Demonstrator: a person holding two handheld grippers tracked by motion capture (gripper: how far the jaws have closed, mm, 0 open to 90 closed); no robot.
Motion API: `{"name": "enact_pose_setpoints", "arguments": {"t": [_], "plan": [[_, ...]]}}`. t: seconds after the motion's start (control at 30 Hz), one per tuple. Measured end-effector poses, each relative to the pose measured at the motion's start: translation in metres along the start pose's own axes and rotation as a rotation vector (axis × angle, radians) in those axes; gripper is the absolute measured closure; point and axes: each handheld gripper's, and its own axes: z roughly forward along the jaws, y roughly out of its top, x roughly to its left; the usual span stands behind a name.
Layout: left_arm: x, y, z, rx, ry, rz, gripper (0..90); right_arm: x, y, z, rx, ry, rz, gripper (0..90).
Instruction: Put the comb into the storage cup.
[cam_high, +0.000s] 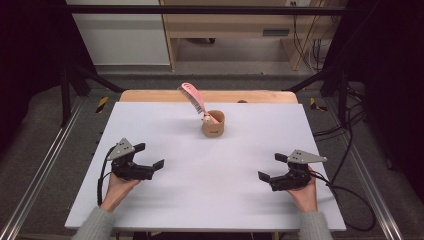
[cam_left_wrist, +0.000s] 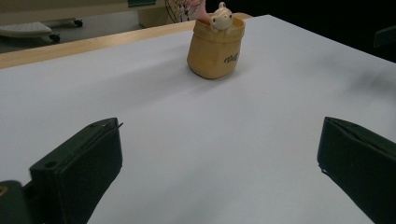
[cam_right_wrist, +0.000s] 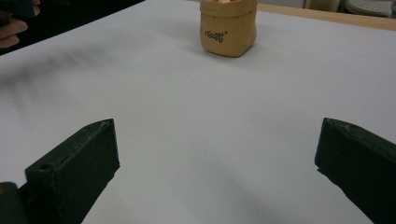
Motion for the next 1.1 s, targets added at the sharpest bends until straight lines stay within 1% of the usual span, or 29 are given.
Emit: {"name": "enact_pose_setpoints", "arguments": {"t": [0.2, 0.3, 0.4, 0.5, 0.67, 0.8, 0.87, 0.97, 1.1], "plan": [[0.005, -0.010, -0.008, 0.007, 0.010, -0.016, 0.1, 0.000, 0.000, 0.000, 0.001, -0.001, -0.002, 0.0], [0.009, -0.017, -0.012, 0.000, 0.014, -0.036, 0.2, 0.000, 0.000, 0.000, 0.002, 0.000, 0.000, 0.0], [0.013, -0.022, -0.015, 0.008, 0.022, -0.049, 0.3, 0.000, 0.000, 0.001, 0.003, -0.001, 0.002, 0.0], [0.015, -0.027, -0.017, 0.019, 0.028, -0.048, 0.3, 0.000, -0.001, 0.001, 0.003, 0.000, 0.001, 0.0], [0.017, -0.032, -0.024, 0.012, 0.036, -0.059, 0.4, 0.000, -0.001, 0.002, 0.008, 0.003, -0.002, 0.0], [0.016, -0.036, -0.029, 0.014, 0.042, -0.050, 0.4, 0.001, -0.001, 0.002, 0.009, 0.003, -0.001, 0.0], [0.017, -0.037, -0.031, 0.006, 0.039, -0.052, 0.4, 0.001, -0.001, 0.002, 0.008, 0.004, 0.000, 0.0], [0.017, -0.038, -0.033, -0.002, 0.044, -0.043, 0.4, 0.001, -0.002, 0.002, 0.010, 0.003, 0.001, 0.0], [0.019, -0.039, -0.034, 0.003, 0.046, -0.046, 0.5, 0.000, -0.002, 0.002, 0.010, 0.004, 0.002, 0.0]]}}
